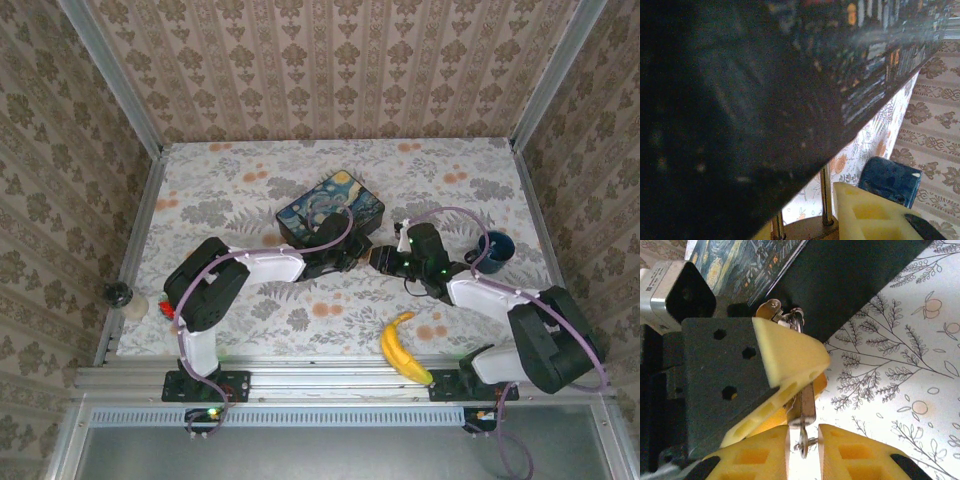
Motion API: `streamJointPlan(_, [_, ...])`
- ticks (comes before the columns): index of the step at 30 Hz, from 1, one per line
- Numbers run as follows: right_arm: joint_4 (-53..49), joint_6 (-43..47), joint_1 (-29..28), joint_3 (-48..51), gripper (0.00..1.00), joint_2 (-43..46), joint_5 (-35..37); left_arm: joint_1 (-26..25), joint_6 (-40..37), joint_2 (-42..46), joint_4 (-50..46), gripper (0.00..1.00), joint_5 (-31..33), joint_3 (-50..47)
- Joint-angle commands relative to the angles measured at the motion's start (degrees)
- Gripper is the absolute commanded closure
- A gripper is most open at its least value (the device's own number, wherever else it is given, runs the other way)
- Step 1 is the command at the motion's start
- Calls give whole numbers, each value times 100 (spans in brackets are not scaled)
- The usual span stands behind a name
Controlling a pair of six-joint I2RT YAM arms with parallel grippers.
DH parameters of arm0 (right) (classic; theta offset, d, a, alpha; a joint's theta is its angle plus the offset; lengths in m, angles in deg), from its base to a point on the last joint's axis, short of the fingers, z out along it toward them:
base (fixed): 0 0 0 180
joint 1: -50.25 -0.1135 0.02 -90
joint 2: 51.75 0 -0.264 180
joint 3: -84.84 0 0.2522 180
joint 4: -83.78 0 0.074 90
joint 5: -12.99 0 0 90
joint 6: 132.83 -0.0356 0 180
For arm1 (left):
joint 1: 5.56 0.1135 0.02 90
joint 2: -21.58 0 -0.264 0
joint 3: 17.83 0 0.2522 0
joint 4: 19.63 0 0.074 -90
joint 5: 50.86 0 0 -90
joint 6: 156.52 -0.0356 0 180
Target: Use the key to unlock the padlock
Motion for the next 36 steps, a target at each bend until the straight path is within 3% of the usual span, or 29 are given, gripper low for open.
streamJointPlan(1, [312,-123,-44,-48,78,-154,-63,-190,312,-225,-424,100,-798,15])
streamJointPlan(4, [475,-223,-47,-33,82,-343,-116,-210,296,-225,-431,100,-816,34])
streamJointPlan(8, [787,-598,-36,137,95,-385,-38,-225,265,-225,-439,100,-842,51])
streamJointPlan(11, [1253,-1124,15,323,100,-433,-32,-239,253,-229,-408,100,-868,34])
streamJointPlan(18, [3038,-3073,199,808,100,-912,-183,-292,247,-234,-207,100,-965,-2])
streamJointPlan(26, [6077,-5786,237,1174,100,-2671,-108,-311,199,-177,-37,100,-959,-48])
streamJointPlan(33, [5980,-5807,104,1036,99,-2544,151,-316,236,-191,120,100,-948,-76])
streamJointPlan(36, [5645,-5506,114,916,79,-2330,-45,-295,247,-172,140,100,-906,-137])
